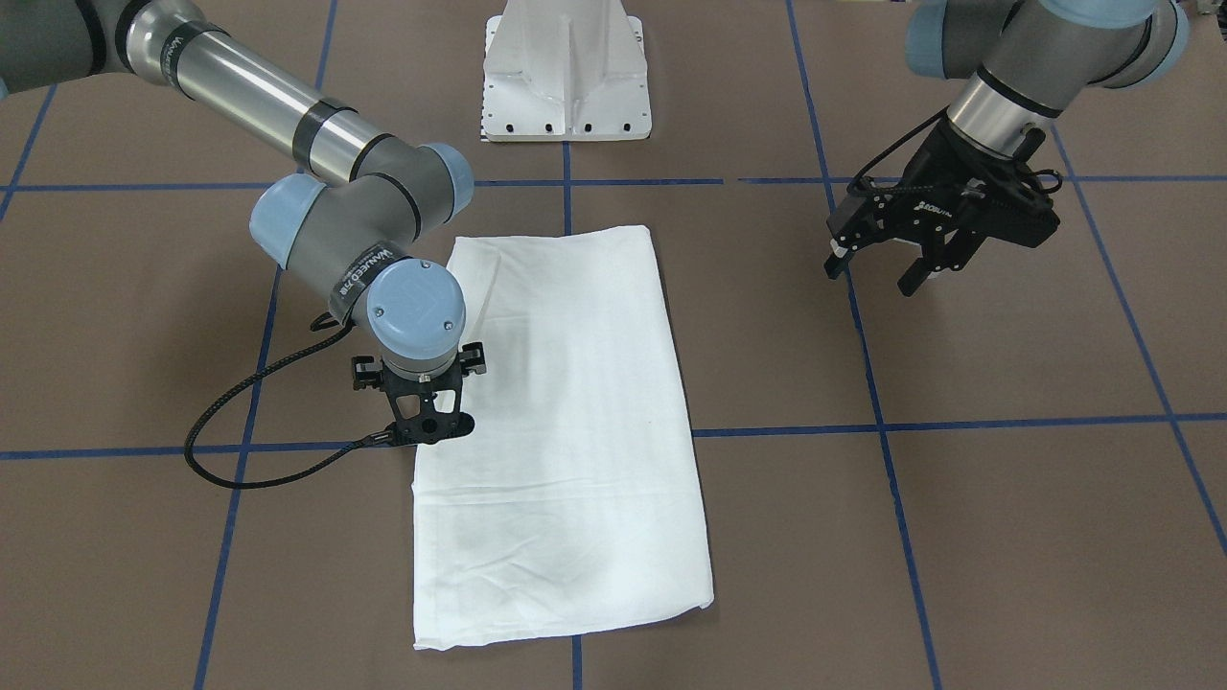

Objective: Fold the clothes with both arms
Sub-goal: 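Push the shirt's side edge inward with the right gripper, straightening it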

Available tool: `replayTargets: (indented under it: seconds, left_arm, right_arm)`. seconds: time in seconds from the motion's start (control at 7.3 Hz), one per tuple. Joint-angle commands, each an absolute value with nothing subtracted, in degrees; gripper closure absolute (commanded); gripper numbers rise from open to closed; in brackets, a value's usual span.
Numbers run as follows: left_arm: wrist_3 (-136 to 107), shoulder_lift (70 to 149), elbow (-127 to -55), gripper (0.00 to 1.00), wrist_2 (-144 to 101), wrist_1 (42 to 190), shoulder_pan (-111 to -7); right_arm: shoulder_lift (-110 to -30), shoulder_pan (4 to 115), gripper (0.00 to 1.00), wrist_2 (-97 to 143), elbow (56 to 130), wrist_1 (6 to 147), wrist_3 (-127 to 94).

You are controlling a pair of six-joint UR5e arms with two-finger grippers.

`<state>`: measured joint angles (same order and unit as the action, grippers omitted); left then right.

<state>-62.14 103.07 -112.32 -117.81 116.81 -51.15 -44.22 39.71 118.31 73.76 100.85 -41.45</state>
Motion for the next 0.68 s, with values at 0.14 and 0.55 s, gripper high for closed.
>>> replayTargets:
  seconds: [0.14, 0.55]
  left_arm:
    - [-62.2, 103.2, -112.3, 0.00, -117.8, 116.7, -51.1]
    - [-62.1, 103.2, -112.2, 0.00, -117.8, 116.7, -51.2]
  right_arm:
    - [-52.0, 39.6, 0.00, 118.5, 83.7, 101.4, -41.6]
    - [-55.4, 38.4, 0.00, 118.4, 88.1, 101.4, -41.9]
